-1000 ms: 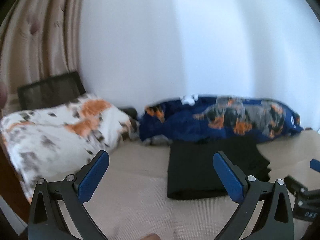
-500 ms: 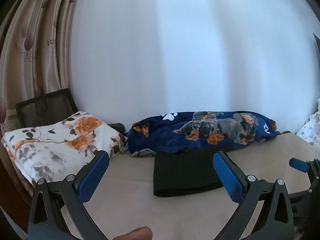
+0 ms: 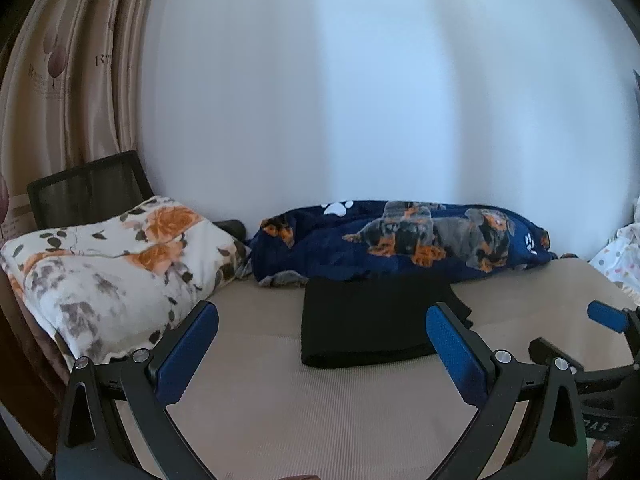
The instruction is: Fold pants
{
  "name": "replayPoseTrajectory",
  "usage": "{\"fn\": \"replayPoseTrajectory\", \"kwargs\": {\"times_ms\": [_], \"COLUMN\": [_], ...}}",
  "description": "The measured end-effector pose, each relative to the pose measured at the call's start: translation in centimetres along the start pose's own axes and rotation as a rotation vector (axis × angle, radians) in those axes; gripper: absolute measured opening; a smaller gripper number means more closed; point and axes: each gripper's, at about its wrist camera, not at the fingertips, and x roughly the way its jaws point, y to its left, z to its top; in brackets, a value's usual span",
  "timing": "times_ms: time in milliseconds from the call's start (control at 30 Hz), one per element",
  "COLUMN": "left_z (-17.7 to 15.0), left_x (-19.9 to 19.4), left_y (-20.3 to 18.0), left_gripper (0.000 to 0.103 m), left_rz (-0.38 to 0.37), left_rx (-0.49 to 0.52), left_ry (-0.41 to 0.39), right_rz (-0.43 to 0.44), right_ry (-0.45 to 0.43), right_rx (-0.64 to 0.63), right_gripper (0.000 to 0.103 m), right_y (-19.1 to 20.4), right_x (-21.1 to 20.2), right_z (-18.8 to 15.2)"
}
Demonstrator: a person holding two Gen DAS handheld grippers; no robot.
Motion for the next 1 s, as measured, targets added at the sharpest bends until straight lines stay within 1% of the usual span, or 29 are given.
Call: {"fn": "replayPoseTrajectory", "kwargs": {"times_ms": [500,1000], "left_z": [-1.7,-2.5], "left_x": [2.4,3.5], "left_y": [0.0,0.4], "left_gripper": [0.103,0.103], "left_rz": [0.01,0.007], "left_rx": [-0.004,-0.014], "left_ry": [0.07,0.099], "right_rz": [0.01,0.011], "right_ry": [0.036,0.037], "right_rx": [-0.004,-0.006], "right_gripper": [0.101,0.101], "right_y": [-0.5,-0.1], "right_x": [1.0,1.3], "right_z": [-0.4,-0.6]}}
